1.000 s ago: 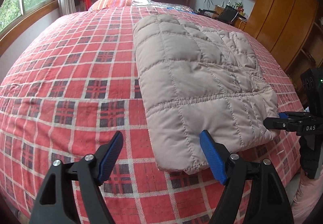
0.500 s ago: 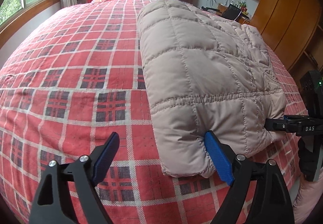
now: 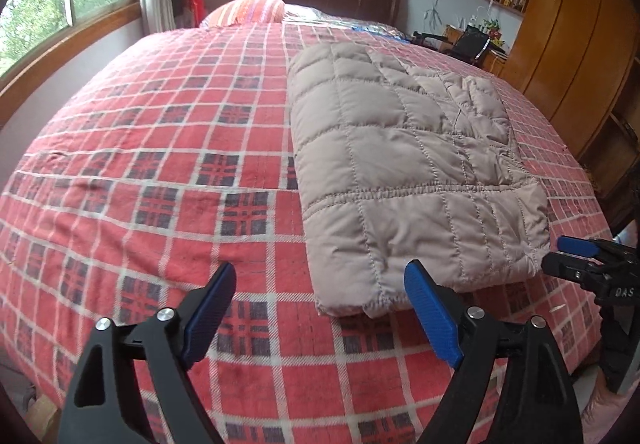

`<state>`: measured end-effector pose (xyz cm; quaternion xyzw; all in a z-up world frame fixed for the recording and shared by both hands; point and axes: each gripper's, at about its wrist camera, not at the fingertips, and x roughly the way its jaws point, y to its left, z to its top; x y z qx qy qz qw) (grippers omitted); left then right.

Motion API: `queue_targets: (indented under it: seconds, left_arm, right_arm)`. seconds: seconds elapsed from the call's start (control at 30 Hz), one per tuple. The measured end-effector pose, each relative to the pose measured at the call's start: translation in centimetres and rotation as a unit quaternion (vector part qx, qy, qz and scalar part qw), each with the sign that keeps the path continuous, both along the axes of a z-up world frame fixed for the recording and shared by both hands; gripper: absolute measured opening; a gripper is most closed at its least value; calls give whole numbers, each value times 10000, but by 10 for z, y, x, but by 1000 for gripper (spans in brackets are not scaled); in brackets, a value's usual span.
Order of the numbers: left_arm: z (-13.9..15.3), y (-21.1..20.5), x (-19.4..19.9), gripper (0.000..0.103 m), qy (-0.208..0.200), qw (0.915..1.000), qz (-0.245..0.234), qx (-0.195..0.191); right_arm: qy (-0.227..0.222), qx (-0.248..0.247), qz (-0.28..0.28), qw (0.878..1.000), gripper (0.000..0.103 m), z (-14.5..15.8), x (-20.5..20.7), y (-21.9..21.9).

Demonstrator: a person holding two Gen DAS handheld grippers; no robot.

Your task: Fold large clothes

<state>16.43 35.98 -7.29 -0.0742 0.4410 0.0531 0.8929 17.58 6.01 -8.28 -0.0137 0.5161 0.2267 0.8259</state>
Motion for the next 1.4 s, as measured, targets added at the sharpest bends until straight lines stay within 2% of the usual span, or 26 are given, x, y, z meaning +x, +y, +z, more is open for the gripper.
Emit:
queue_targets:
  seconds: [0.1,0.17,0.3,0.47,1.03,1.4]
  left_arm:
    - [9,-5,-11,87,30,9999,148,41]
    - [14,-9,-17,87,35,9997,232,114]
    - [22,-19,-32,88,92,9989,304,341]
    - [30,-30,-51,88,115,9990,212,383]
    - [65,-47,-102,88,-350,9965,340,676]
    - [64,-54,-121,89,-382,9954,413,781]
  right_arm:
    - [-295,-452,-260,9982,96,11,-18,5]
    - [-447,-572,-424,9965,96,18,-29,8]
    - [-554,-484,-589,9956,96,24,-46,10]
    - [-869,-608,-729,9917,96,38,-68,13]
    - [-1378,-634,-975,9836,96,67,-118,10]
    - [-1623,-776,-1141,9770,96,71,-145,9]
